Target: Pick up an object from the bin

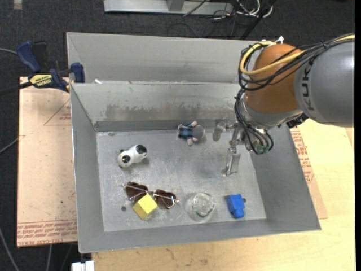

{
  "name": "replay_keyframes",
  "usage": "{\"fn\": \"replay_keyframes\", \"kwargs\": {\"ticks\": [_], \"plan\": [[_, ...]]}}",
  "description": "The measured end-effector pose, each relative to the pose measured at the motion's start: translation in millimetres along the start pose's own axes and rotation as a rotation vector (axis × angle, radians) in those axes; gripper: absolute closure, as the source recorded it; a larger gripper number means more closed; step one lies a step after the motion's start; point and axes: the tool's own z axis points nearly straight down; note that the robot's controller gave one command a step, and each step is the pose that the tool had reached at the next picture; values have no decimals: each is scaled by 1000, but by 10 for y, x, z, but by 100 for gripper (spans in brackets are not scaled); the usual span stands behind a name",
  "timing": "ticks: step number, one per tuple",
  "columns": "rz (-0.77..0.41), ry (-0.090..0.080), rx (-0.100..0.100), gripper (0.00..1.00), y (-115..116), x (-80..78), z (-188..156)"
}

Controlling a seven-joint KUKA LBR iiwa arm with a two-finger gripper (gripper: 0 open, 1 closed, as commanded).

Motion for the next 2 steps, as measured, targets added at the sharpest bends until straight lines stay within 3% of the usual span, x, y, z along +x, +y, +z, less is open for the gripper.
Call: {"fn": "replay_keyframes", "kwargs": {"ticks": [1,2], "plan": [[-1,-8,0,0,1,-16,-50],[94,-14,0,0,310,-374,459]]}}
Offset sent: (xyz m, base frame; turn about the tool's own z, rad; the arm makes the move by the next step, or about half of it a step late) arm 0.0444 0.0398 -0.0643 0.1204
